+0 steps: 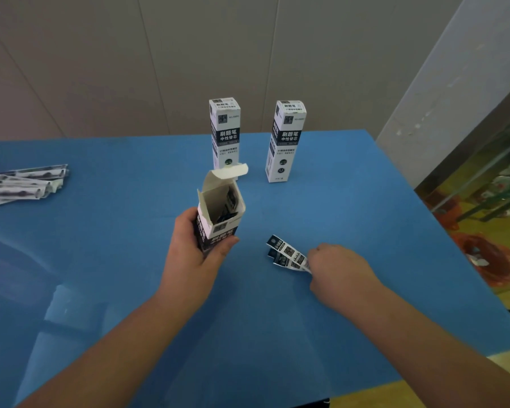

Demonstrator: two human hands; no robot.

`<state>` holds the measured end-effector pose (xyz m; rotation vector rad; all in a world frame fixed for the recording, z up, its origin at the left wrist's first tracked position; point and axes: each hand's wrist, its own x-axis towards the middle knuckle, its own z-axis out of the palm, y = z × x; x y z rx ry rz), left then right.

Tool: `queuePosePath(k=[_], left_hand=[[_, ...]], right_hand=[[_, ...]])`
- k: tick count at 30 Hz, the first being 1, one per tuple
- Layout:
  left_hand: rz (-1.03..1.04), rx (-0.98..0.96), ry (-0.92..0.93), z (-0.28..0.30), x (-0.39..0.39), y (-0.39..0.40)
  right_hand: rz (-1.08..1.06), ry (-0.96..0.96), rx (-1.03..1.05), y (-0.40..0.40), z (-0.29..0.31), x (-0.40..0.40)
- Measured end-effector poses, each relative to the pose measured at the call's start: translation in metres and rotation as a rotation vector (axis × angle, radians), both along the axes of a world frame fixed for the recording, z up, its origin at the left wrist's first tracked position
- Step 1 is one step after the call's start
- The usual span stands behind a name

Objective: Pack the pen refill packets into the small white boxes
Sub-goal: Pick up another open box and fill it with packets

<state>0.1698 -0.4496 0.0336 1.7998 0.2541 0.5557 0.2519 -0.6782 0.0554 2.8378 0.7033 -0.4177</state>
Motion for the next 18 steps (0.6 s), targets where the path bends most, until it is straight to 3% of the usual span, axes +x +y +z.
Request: queuePosePath(k=[7,14,18], left_hand=[[-0.011,-0.029,0.005,0.002,0.0,-0.001],[-0.009,-0.026,0.004,0.001,0.002,0.002],[-0.013,-0.015,0.007,-0.001,0.002,0.003]], right_hand=[[-0.075,0.038,0.151,-0.001,0.017,0.007],[-0.461,0.347,0.837,-0.005,0.028,0.014],[-0.534,0.569,1.04,-0.007,0.035,0.012]])
